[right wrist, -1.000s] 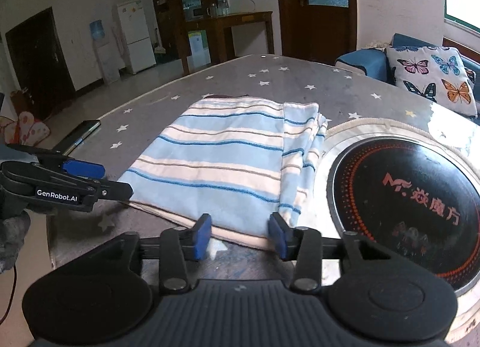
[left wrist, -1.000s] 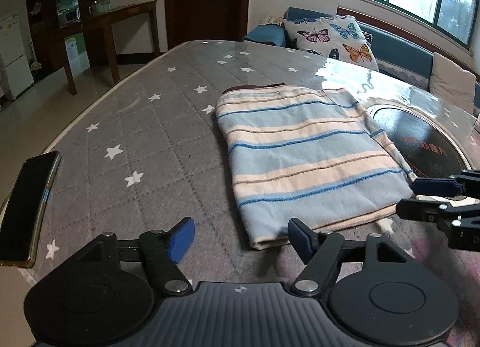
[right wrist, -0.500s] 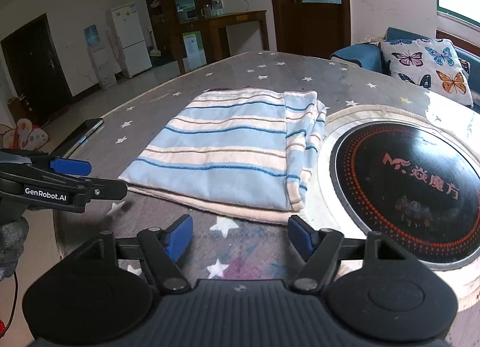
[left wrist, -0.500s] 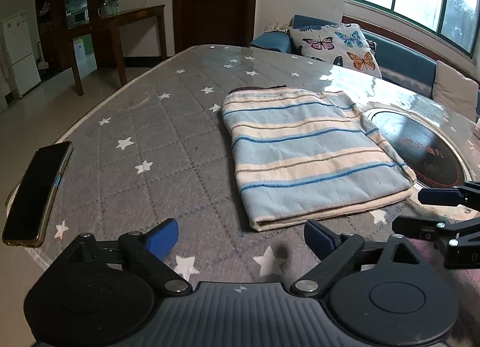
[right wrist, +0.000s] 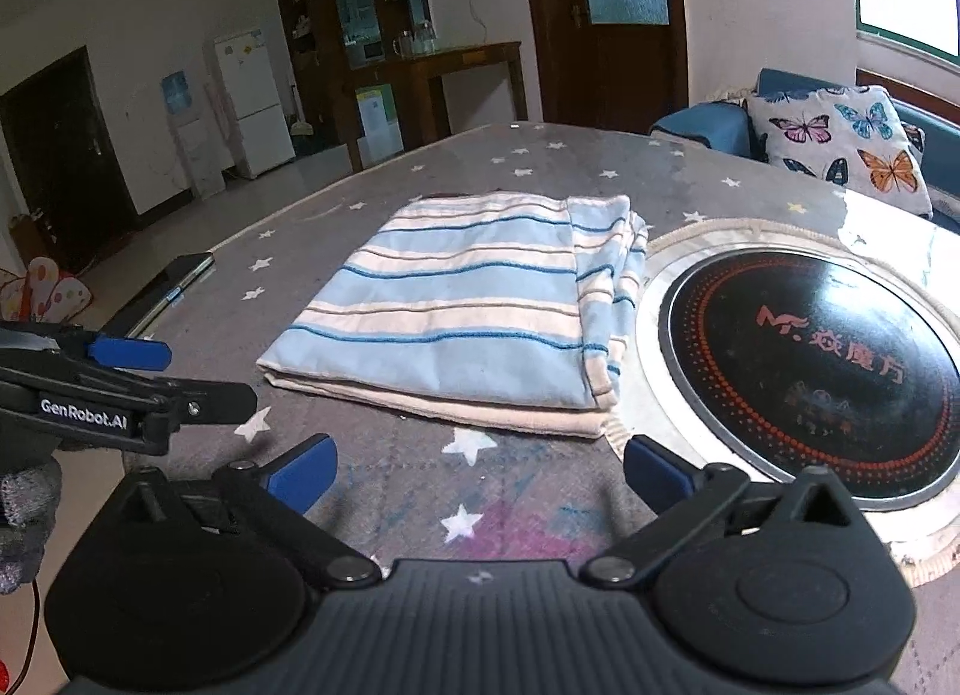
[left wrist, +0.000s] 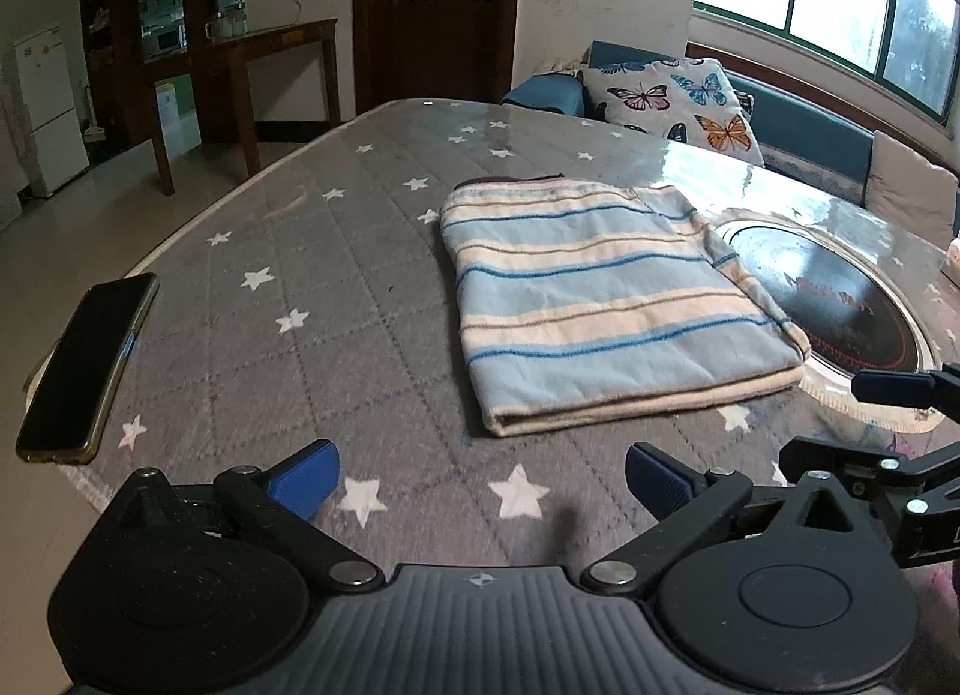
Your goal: Fold clothes
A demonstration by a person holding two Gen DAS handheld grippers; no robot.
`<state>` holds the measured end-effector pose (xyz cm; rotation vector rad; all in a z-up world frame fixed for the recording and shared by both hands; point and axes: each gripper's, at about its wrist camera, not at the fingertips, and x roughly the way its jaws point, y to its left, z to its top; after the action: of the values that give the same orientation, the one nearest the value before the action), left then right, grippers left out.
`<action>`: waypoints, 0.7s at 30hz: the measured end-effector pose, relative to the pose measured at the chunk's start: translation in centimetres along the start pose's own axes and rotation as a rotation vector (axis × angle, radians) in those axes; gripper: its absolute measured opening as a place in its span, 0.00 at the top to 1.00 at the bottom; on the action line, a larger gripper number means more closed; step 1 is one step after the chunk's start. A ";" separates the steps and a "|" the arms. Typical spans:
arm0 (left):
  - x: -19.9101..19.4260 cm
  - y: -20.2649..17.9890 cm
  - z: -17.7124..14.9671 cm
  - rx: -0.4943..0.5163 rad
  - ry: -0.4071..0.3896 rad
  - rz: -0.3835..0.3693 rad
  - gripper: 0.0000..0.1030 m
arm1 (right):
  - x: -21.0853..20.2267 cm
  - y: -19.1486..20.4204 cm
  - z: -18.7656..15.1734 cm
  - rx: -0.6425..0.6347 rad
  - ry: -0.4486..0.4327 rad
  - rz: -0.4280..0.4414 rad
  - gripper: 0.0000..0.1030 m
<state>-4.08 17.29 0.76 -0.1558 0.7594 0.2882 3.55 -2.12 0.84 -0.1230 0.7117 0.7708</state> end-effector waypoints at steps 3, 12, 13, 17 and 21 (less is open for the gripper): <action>-0.3 -0.3 -0.3 -0.006 0.003 0.001 0.00 | -0.3 0.2 -0.2 0.006 -0.008 -0.004 0.00; -1.5 -0.9 -1.0 -0.029 -0.002 0.018 0.00 | -1.4 0.8 -0.7 0.003 -0.047 -0.049 0.00; -1.6 -1.0 -1.0 -0.029 -0.003 0.021 0.00 | -1.4 0.8 -0.6 0.002 -0.045 -0.061 0.00; -1.9 -1.4 -1.0 -0.031 -0.004 0.033 0.00 | -1.3 0.4 -0.5 0.015 -0.024 -0.068 0.00; -1.7 -1.9 -1.1 -0.030 0.008 0.043 0.00 | -1.4 -0.7 -0.7 0.088 -0.018 -0.038 0.00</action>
<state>-5.44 14.89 1.21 -0.1689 0.7671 0.3398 2.91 -3.69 1.07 -0.0498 0.7231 0.7025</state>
